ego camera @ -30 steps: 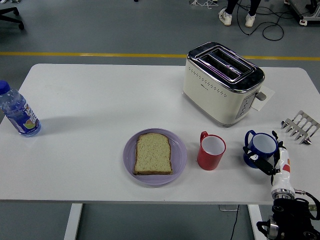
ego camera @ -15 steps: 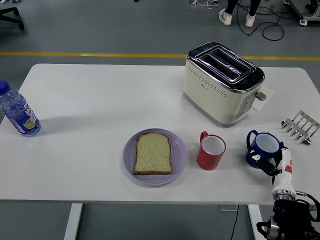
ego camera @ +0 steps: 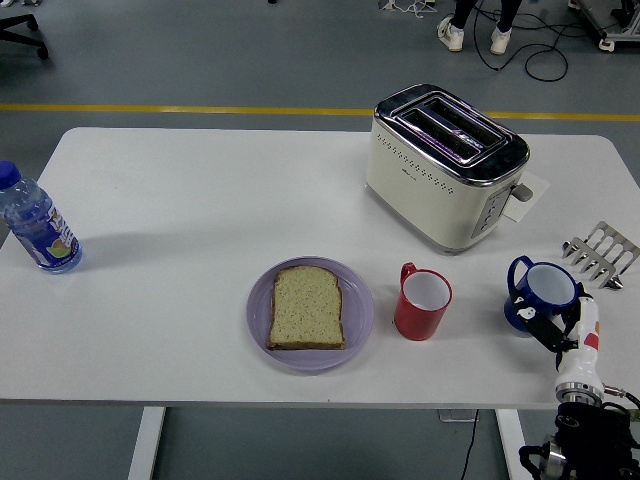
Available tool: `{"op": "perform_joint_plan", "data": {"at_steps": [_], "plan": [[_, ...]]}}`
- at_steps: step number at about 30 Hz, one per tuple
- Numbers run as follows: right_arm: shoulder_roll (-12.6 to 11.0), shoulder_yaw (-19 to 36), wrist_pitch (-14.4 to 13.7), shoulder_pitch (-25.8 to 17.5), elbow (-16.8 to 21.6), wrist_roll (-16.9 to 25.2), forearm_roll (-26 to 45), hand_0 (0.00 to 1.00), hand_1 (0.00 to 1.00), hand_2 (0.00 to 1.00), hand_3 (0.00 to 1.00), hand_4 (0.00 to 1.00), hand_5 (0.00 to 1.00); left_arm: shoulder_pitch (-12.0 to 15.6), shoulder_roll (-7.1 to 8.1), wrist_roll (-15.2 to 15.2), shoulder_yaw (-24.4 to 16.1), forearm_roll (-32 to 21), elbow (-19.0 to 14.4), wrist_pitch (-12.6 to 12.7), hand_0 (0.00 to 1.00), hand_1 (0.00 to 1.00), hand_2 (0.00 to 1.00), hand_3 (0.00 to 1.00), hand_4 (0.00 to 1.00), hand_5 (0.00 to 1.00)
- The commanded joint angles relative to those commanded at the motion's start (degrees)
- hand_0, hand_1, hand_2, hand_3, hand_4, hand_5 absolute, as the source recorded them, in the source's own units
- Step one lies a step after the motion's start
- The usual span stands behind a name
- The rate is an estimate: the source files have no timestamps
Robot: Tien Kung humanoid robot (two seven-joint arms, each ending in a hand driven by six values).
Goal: Pick up the cup,pour liquid into bread,place the cup on the desk
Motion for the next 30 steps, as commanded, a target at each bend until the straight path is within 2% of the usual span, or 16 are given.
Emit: {"op": "perform_joint_plan", "data": {"at_steps": [1,2,6,7,8,13,19,20,22,26,30], "plan": [[-0.2,0.6,0.0,-0.4,0.7,-0.5,-0.8,0.494,0.447,0.565,0.543,0.732,0.002,0.0,-0.01,0.0,0.0,0.0,0.0,0.0,0.633,0.641,0.652,0.504,0.24,0.856],[-0.3,1.2,0.0,-0.7,1.6,-1.0,-1.8,0.431,0.432,0.563,0.534,0.691,0.002,0.0,-0.01,0.0,0.0,0.1,0.0,0.0,0.634,0.641,0.652,0.504,0.24,0.855],[-1.2,6.4,0.0,-3.2,7.9,-7.9,-9.2,0.431,0.432,0.563,0.534,0.691,0.002,0.0,0.03,0.0,0.0,0.1,0.0,0.0,0.634,0.641,0.652,0.504,0.24,0.855],[-1.5,8.4,0.0,-3.8,10.3,-10.5,-11.7,0.431,0.432,0.563,0.534,0.691,0.002,0.0,0.06,0.0,-0.1,0.2,0.0,0.0,0.634,0.641,0.652,0.504,0.24,0.855],[-1.7,9.5,0.0,-4.1,11.8,-12.6,-13.7,0.48,0.446,0.576,0.544,0.619,0.002,0.0,0.07,0.0,-0.1,0.2,0.0,0.0,0.633,0.641,0.652,0.504,0.24,0.856],[-3.7,16.1,0.4,-5.6,23.2,-24.8,-25.1,0.48,0.446,0.576,0.544,0.619,0.002,-0.2,0.23,0.0,-0.5,0.6,0.0,0.0,0.633,0.641,0.652,0.504,0.24,0.856],[-4.5,17.7,1.1,-5.6,33.4,-38.6,-35.2,0.47,0.447,0.575,0.551,0.61,0.002,-0.3,0.28,0.0,-0.9,0.7,-0.1,0.0,0.633,0.641,0.651,0.504,0.24,0.856],[-4.6,17.6,1.4,-5.5,34.9,-41.2,-36.3,0.432,0.435,0.569,0.552,0.63,0.002,-0.4,0.29,0.0,-1.0,0.8,-0.1,0.0,0.633,0.641,0.652,0.503,0.239,0.854],[-4.8,17.4,2.6,-5.0,37.0,-46.1,-38.0,0.432,0.435,0.569,0.552,0.63,0.002,-0.4,0.32,0.0,-1.2,0.9,-0.1,0.0,0.633,0.641,0.652,0.503,0.239,0.854],[-5.9,16.4,7.0,-3.2,40.8,-55.8,-41.7,0.432,0.435,0.569,0.552,0.63,0.002,-0.6,0.43,0.0,-1.5,1.1,-0.1,0.0,0.633,0.641,0.652,0.503,0.239,0.854],[-7.2,15.4,10.3,-1.3,43.8,-62.5,-44.0,0.438,0.435,0.57,0.554,0.617,0.002,-0.7,0.48,0.1,-1.7,1.2,-0.1,0.0,0.633,0.641,0.652,0.504,0.241,0.856]]}}
